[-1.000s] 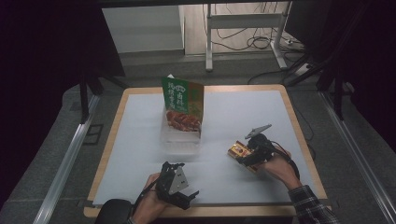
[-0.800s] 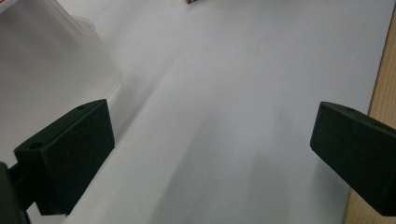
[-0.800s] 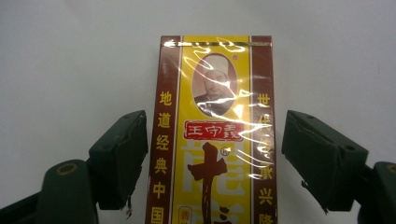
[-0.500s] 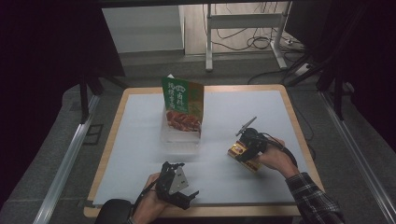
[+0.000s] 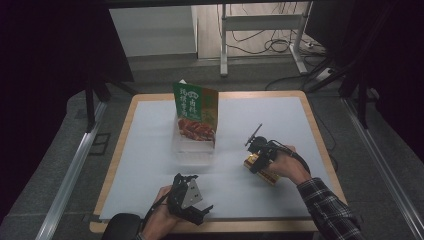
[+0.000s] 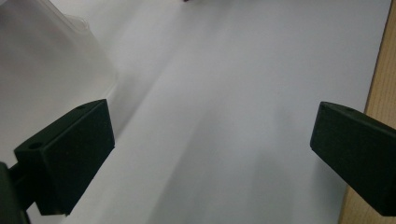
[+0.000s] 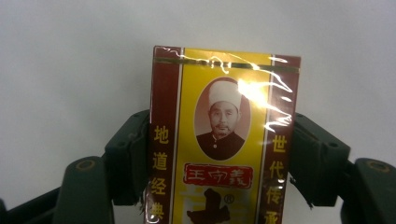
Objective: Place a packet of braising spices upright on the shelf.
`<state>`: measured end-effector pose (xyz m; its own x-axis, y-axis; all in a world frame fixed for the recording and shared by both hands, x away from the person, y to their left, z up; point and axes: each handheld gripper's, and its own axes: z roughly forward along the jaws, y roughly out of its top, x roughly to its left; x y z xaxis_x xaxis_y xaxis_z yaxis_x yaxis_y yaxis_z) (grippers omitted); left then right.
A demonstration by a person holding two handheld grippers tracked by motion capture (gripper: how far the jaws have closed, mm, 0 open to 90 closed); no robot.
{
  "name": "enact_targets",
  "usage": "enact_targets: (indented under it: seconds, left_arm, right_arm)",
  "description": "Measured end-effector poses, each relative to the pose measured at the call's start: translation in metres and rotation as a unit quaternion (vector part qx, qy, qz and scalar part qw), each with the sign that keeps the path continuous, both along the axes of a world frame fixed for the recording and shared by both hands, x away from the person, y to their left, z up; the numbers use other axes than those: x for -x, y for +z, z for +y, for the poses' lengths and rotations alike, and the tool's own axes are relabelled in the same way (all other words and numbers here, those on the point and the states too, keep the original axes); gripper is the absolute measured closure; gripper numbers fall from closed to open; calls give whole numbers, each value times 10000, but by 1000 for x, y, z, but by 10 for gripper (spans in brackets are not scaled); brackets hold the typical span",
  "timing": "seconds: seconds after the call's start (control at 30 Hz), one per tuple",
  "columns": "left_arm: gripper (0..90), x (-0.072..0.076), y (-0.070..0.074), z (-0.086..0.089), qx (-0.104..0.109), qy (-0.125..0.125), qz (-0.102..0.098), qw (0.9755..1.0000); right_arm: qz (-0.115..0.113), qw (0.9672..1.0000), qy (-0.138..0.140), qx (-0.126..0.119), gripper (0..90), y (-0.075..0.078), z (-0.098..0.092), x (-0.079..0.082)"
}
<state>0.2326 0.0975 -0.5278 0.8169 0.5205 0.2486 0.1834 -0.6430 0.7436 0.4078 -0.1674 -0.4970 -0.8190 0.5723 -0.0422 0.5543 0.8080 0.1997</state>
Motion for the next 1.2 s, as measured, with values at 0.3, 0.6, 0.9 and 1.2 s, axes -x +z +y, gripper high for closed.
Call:
enact_targets:
  seconds: [0.3, 0.6, 0.9, 1.2]
  left_arm:
    - [0, 0, 0, 0, 16, 13, -8, 10000]
    - [0, 0, 0, 1, 41, 28, -4, 10000]
    - [0, -1, 2, 3, 119, 46, 35, 9999]
    - [0, -2, 3, 6, 269, 53, 144, 9995]
  right_arm:
    - [-200, 9977, -124, -635, 314, 11, -13, 4]
    - [-665, 9884, -194, -1351, 316, 21, -24, 12]
    - [-1139, 9723, -188, -2030, 317, 32, -30, 19]
    - [-1372, 9583, -180, -2499, 318, 40, -31, 21]
